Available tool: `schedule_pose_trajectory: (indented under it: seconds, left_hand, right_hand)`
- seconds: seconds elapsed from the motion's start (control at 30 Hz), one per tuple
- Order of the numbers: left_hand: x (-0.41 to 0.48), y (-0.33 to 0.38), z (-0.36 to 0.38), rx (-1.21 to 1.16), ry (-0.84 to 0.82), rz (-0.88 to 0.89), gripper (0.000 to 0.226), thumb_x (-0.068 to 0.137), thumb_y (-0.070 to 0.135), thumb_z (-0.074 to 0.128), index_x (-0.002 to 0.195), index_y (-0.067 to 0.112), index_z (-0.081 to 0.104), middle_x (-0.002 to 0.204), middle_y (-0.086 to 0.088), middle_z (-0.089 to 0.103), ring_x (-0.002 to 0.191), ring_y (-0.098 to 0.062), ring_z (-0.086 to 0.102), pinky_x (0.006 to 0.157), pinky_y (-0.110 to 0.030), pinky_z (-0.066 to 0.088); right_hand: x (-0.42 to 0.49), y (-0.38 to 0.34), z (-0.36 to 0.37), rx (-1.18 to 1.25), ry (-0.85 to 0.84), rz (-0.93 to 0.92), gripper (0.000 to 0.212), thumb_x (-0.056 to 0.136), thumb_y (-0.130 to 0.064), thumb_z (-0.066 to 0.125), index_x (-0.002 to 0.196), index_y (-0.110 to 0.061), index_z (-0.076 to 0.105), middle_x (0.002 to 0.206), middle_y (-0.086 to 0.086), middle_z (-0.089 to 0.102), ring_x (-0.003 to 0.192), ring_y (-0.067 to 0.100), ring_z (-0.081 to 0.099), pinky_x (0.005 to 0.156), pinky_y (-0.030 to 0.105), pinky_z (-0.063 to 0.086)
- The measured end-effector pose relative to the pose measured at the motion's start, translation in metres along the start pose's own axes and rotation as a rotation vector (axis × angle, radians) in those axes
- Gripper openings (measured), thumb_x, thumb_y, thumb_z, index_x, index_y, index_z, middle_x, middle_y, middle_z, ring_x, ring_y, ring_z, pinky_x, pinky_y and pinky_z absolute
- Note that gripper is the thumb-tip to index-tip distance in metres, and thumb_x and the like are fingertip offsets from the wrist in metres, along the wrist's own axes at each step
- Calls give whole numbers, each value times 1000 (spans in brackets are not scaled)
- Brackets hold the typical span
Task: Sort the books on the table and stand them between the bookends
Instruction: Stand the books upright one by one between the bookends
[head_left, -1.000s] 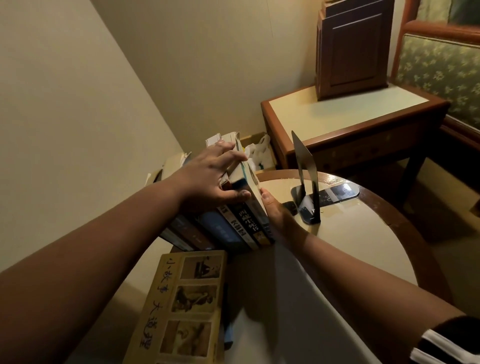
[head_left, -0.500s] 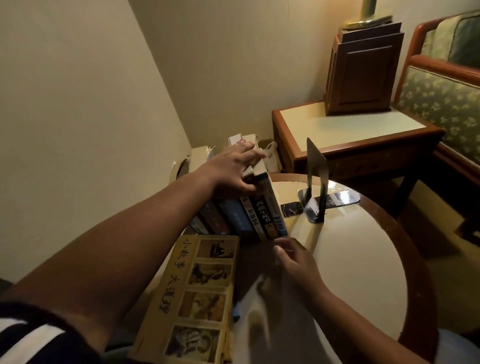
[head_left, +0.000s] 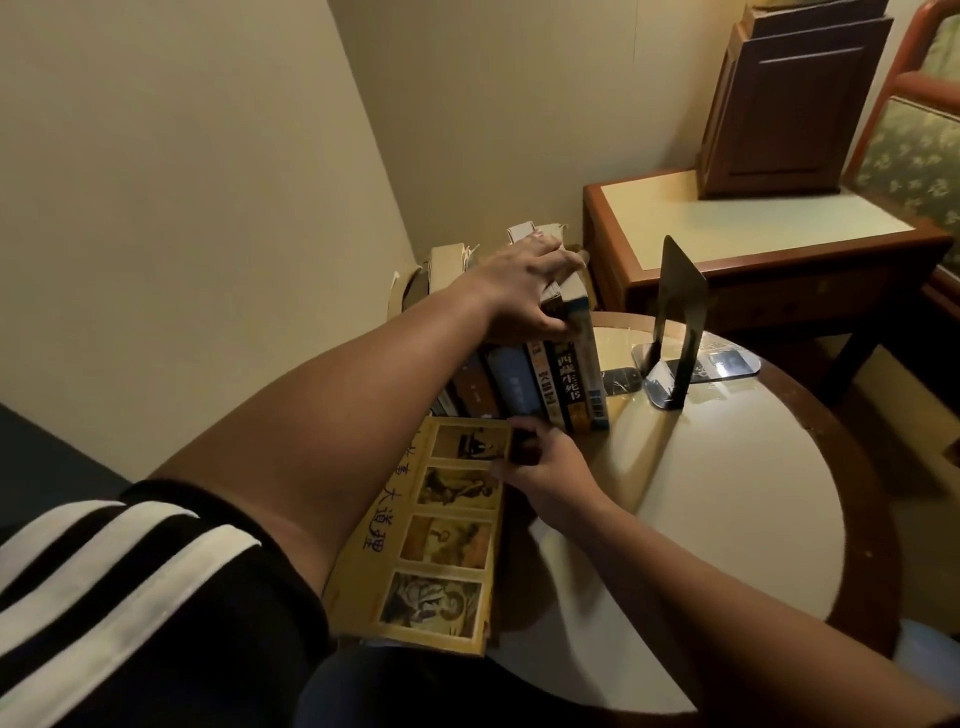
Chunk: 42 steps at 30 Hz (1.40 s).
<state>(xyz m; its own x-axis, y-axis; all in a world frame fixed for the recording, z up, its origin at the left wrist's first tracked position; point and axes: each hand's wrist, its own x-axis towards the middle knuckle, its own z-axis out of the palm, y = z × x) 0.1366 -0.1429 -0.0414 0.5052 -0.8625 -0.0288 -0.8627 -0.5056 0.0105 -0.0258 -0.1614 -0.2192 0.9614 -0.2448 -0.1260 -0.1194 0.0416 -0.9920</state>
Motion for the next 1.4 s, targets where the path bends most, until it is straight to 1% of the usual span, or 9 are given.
schedule_pose_trajectory:
  seconds: [0.2,0.3,0.4,0.63,0.77,0.87,1.0,1.17,1.4]
  left_hand:
    - [1,-2,1,-11,5,-4,86,80,51,72,151,35,27,164,-4,12,152,-25,3,121,-46,12]
    - [0,-2,1,-29,10,-4,85,79,51,72,150,36,28,164,-4,13,152,-25,3,120,-47,13]
    - [0,-3,2,-42,20,-3,85,77,55,71,149,38,29,164,-3,14,151,-25,4,120,-51,16]
    - [1,-1,2,-32,25,-3,85,78,51,73,149,37,29,164,-2,14,151,-24,4,119,-48,14]
    - [2,-1,1,-33,31,-3,85,77,51,73,149,38,29,164,-2,14,151,-24,5,120,-50,15]
    - [3,-2,3,-33,27,-4,86,76,54,72,148,39,29,164,-2,14,151,-25,6,120,-53,17]
    - [4,-4,5,-28,44,4,86,73,58,71,147,40,31,163,-2,17,151,-24,9,119,-53,20]
    - [5,-4,6,-25,48,6,85,75,56,72,147,39,31,163,-2,17,151,-24,9,119,-52,20]
    - [6,-8,7,-22,30,-8,86,75,53,75,148,41,30,164,-2,15,151,-24,7,119,-53,20]
  right_hand:
    - [-13,-12,-21,61,-20,62,62,74,1,82,127,-13,53,114,9,64,95,12,69,72,26,59]
    - [-22,-14,-47,-51,-79,93,72,71,-8,86,131,-24,50,114,11,62,101,26,68,78,41,61]
    - [-35,-16,-73,15,-105,169,73,74,3,81,133,-27,49,110,20,61,96,32,70,77,40,61]
    - [-48,-22,-116,-38,-156,221,46,83,-8,75,120,-15,50,111,22,65,93,32,72,84,49,59]
    - [-38,-29,-112,-134,-190,184,39,85,-17,75,111,-9,47,106,20,67,80,27,72,61,34,59]
    - [-27,-37,-105,-202,-232,151,34,85,-15,75,106,-9,49,101,14,63,72,15,68,56,24,54]
    - [-16,-41,-101,-230,-327,178,34,86,-7,72,114,-11,53,114,12,59,92,20,67,72,30,59]
    - [-28,-44,-115,-158,-427,231,43,91,-9,64,128,-29,54,120,12,57,87,20,67,60,24,53]
    - [-72,-44,-162,-100,-245,217,35,95,-8,56,124,-26,58,120,20,55,78,25,64,58,25,51]
